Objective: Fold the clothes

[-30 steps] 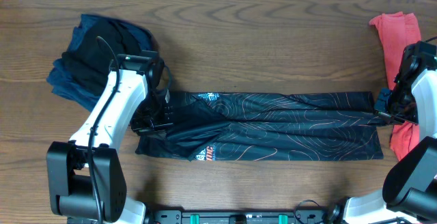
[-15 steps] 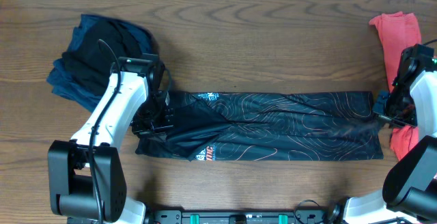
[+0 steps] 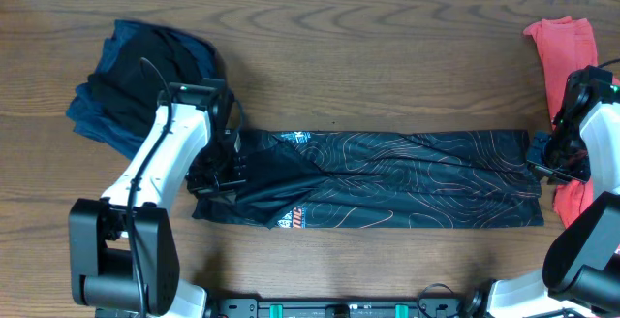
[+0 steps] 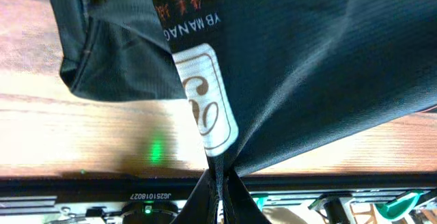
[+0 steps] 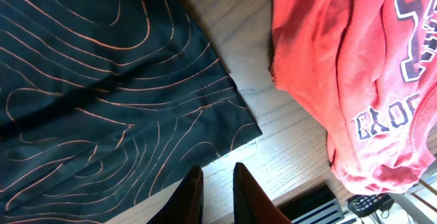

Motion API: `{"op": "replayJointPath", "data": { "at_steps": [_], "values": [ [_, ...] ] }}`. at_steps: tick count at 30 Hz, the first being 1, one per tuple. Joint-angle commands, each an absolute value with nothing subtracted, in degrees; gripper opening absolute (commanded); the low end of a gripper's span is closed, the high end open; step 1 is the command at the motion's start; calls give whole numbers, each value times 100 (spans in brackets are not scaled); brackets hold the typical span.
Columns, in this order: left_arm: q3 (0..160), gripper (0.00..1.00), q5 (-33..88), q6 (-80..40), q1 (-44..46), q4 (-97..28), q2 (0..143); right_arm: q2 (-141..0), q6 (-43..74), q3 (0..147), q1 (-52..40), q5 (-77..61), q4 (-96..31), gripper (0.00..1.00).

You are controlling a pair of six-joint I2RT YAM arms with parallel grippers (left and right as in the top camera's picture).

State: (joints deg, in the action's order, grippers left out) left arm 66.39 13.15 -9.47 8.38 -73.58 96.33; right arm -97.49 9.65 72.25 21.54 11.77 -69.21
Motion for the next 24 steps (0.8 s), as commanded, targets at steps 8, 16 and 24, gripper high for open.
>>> {"op": "replayJointPath", "data": {
  "at_steps": [8, 16, 24],
  "values": [
    [6051, 6, 882, -1503, 843, -6534, 9620, -9751, 1024, 7116, 2189, 1039, -6908, 16],
    [6204, 26, 825, -1509, 843, -6573, 9616, -9751, 1024, 7102, 2191, 1055, -6923, 18],
    [6860, 28, 862, -1516, 843, -6289, 9570, -9751, 1015, 7074, 2368, 1022, -6820, 34]
  ]
}}
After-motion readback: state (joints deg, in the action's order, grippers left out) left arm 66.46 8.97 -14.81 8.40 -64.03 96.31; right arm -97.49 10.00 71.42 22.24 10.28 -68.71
